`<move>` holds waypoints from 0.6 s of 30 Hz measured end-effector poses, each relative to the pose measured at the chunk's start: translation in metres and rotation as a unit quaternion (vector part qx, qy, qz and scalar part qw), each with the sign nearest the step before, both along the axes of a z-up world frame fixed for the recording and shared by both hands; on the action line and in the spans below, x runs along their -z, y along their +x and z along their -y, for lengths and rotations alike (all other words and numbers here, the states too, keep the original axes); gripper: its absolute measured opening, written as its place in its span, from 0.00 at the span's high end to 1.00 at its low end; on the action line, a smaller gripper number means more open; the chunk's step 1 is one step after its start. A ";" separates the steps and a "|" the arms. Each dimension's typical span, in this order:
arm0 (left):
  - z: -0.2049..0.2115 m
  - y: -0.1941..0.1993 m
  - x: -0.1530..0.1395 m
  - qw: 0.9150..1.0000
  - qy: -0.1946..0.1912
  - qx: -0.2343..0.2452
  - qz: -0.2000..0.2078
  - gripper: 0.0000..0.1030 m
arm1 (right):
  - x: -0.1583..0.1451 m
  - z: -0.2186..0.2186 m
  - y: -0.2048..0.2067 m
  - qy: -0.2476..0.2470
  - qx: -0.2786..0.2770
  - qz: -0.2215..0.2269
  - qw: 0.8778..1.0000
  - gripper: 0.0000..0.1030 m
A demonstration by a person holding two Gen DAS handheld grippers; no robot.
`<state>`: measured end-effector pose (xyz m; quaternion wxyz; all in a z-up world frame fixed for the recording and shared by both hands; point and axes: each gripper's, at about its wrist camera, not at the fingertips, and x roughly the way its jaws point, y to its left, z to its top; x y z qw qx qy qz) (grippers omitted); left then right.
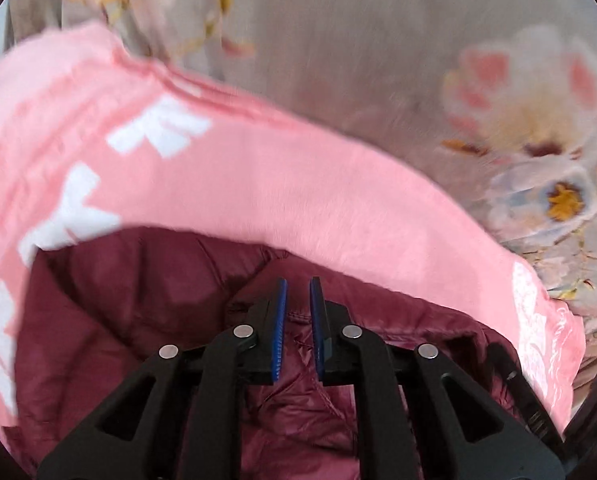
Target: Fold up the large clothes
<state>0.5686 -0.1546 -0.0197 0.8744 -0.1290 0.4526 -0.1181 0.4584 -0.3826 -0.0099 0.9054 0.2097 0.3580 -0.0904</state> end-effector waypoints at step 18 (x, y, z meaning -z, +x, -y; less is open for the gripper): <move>0.022 -0.027 0.053 0.990 0.135 0.021 0.047 0.90 | 0.039 -0.030 -0.001 -0.144 0.003 -0.054 0.988 1.00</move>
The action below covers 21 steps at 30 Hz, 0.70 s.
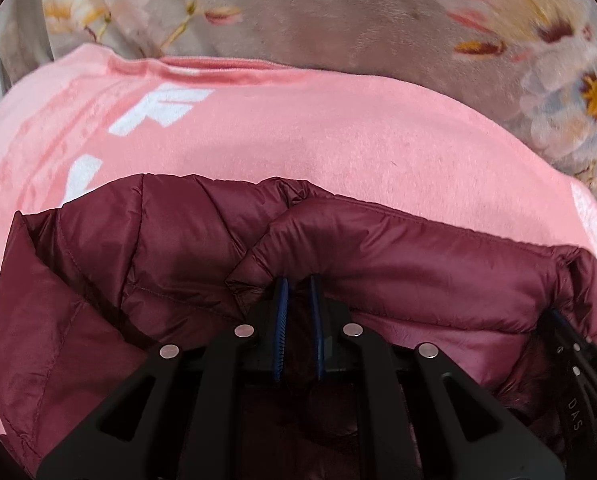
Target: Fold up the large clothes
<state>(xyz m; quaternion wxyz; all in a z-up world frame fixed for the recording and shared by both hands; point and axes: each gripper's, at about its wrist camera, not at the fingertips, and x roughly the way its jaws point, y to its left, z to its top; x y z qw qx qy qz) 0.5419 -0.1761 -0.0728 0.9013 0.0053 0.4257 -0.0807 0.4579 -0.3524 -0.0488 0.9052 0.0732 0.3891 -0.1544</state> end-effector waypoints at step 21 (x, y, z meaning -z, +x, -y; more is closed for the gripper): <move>0.012 -0.004 0.002 0.998 0.051 0.000 0.022 0.90 | 0.002 -0.001 0.004 -0.017 0.000 -0.003 1.000 1.00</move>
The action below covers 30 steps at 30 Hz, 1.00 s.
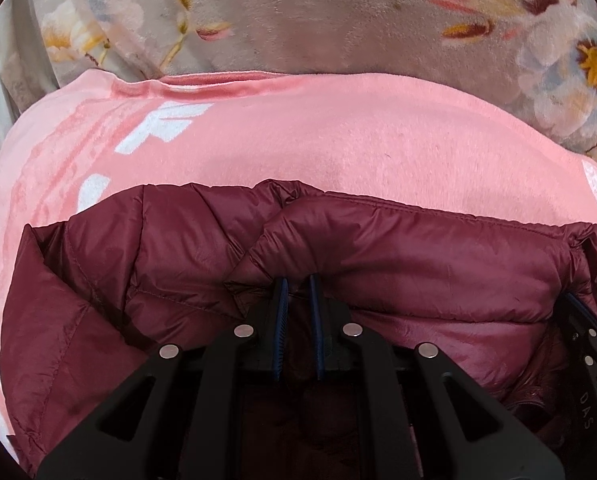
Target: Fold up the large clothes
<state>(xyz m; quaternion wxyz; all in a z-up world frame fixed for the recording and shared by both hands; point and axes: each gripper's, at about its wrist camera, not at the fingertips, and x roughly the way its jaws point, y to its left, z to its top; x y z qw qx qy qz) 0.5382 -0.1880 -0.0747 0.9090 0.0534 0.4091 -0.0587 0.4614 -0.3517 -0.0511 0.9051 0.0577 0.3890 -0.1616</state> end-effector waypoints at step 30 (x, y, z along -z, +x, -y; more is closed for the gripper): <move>-0.159 -0.209 -0.046 0.998 -0.058 0.019 -0.003 0.29 | -0.044 -0.051 -0.284 0.027 -0.014 0.069 0.997 0.42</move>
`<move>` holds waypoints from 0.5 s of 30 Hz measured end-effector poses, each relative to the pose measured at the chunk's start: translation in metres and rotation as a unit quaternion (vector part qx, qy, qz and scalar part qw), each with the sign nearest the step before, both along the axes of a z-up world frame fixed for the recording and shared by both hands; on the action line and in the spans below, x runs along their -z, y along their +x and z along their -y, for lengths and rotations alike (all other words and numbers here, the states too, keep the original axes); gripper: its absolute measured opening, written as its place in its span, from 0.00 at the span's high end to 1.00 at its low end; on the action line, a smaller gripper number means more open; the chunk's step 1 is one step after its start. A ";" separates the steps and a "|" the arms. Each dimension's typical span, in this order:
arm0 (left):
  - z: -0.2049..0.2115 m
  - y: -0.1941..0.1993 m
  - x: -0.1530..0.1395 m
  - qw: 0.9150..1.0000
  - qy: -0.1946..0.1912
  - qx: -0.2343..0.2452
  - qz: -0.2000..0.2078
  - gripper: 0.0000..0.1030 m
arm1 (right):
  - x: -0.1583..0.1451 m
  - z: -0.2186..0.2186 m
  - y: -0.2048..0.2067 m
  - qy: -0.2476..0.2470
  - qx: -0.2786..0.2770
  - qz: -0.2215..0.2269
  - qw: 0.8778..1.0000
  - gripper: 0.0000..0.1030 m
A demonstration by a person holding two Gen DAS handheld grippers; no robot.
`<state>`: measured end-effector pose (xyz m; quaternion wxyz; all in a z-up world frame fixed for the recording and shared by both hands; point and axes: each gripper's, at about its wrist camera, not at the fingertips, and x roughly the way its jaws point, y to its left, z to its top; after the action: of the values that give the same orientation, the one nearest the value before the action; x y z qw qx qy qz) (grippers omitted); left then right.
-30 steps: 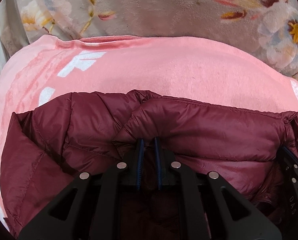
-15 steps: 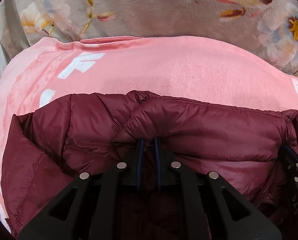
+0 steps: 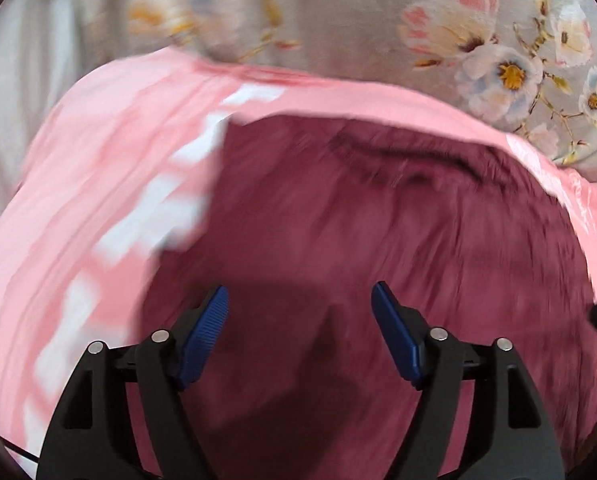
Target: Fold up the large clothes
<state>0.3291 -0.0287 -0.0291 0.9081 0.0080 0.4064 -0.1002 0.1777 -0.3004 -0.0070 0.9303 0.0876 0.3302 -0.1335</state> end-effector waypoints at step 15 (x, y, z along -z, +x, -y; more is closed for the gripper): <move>-0.165 -0.128 0.036 0.982 -0.099 -0.130 -0.090 0.21 | 0.058 0.016 -0.215 0.142 0.124 -0.021 0.982 0.33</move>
<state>0.2016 0.1358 -0.0651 0.8696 -0.1440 0.4718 -0.0215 -0.0376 -0.3169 -0.0653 0.8775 0.2559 0.3519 -0.2015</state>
